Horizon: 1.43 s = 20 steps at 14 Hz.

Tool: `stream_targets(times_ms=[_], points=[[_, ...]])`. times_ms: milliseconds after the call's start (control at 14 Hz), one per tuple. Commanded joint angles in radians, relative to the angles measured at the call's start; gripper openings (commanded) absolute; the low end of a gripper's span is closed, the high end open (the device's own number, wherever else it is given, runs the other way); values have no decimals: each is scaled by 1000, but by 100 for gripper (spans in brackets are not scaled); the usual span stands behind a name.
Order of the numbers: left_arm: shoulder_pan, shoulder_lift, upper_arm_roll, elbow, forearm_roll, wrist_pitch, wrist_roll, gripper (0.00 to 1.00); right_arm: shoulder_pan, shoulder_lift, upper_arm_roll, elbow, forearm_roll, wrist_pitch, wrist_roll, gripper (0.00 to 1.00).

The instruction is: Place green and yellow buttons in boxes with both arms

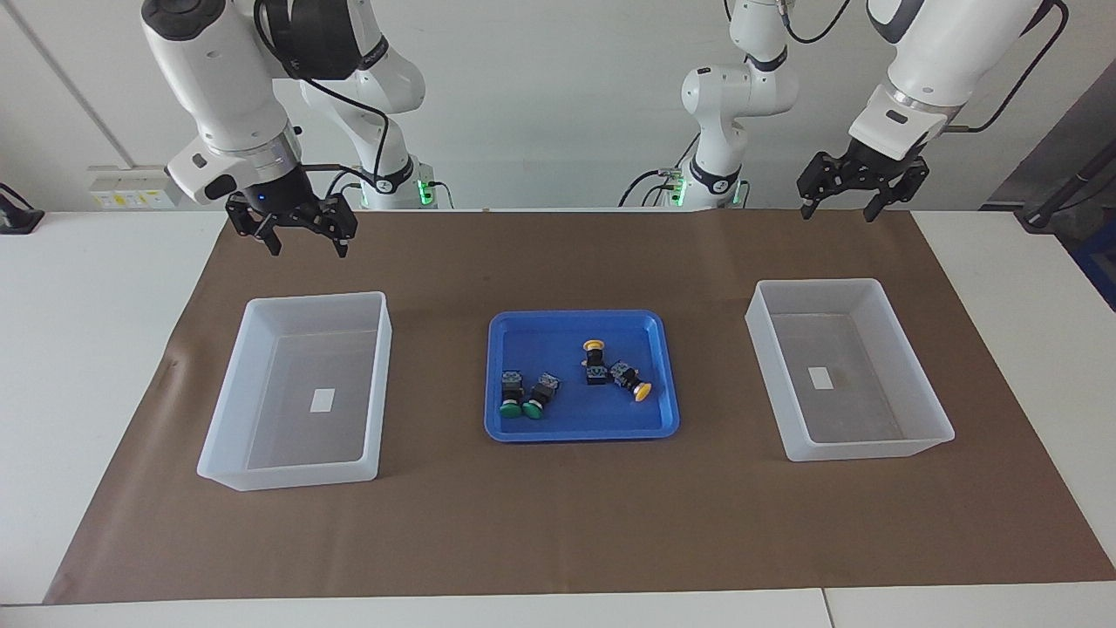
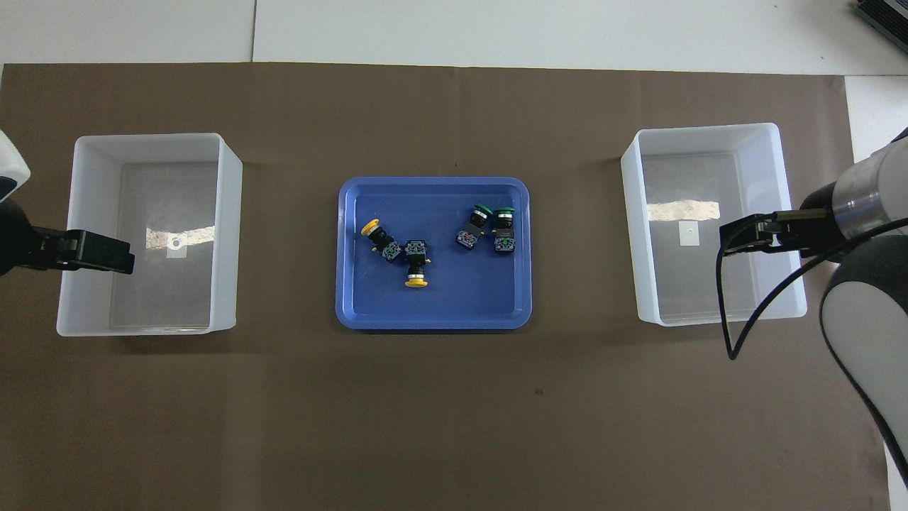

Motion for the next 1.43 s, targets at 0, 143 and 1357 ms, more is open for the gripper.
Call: stream_targets(times_ms=[0, 143, 1357], points=[[-4, -36, 10, -37, -5, -3, -7, 100, -6, -5, 1, 1, 9, -4, 5, 100], [-7, -36, 10, -39, -6, -3, -13, 100, -10, -5, 1, 1, 9, -4, 2, 100], [-13, -39, 10, -50, -5, 10, -13, 100, -6, -5, 1, 1, 9, -3, 0, 100]])
